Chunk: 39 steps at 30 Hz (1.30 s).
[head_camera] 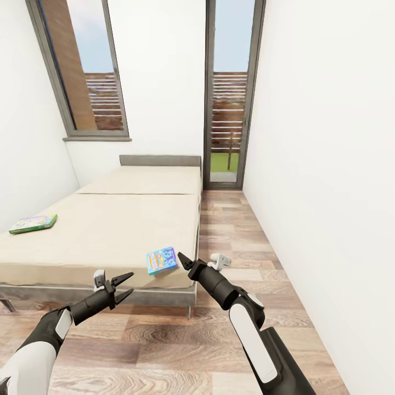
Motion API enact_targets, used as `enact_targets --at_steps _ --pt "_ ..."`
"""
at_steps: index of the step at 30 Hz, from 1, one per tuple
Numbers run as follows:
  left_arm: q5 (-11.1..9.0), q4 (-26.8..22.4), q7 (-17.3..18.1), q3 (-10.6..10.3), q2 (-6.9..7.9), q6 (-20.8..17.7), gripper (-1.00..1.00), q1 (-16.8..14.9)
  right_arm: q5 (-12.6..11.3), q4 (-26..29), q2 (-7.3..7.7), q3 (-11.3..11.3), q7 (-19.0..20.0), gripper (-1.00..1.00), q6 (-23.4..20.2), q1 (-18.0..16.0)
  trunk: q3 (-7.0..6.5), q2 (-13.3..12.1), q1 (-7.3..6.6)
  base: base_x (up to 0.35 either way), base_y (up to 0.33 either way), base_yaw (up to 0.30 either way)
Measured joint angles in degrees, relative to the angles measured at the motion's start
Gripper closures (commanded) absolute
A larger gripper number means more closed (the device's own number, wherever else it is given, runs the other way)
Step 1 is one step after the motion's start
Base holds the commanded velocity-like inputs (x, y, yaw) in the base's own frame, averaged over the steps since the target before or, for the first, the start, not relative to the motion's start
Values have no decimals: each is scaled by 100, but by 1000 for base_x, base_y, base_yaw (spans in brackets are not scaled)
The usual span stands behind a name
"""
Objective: Put all the toys in the child's room - the three board games (two on the bed and one on the table), the two jigsaw puzzles on the table, and the tennis ball on the table - inside the toy box on the table in the child's room.
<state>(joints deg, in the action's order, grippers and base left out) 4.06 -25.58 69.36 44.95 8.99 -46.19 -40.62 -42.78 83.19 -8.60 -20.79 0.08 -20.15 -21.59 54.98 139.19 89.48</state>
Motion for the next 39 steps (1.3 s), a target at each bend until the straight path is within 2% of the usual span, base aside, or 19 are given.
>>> enact_targets --at_steps 10,28,39 --pt "0 0 -14 2 -8 1 -100 0 0 0 0 0 0 -100 0 0 180 401 220 0 0 0" --pt "0 0 -18 2 -9 5 -100 0 0 0 0 0 0 -100 0 0 578 426 267 0 0 0" --pt "-9 0 -9 9 -9 8 -100 -1 0 -7 0 0 0 -100 0 0 579 427 267 0 0 0"
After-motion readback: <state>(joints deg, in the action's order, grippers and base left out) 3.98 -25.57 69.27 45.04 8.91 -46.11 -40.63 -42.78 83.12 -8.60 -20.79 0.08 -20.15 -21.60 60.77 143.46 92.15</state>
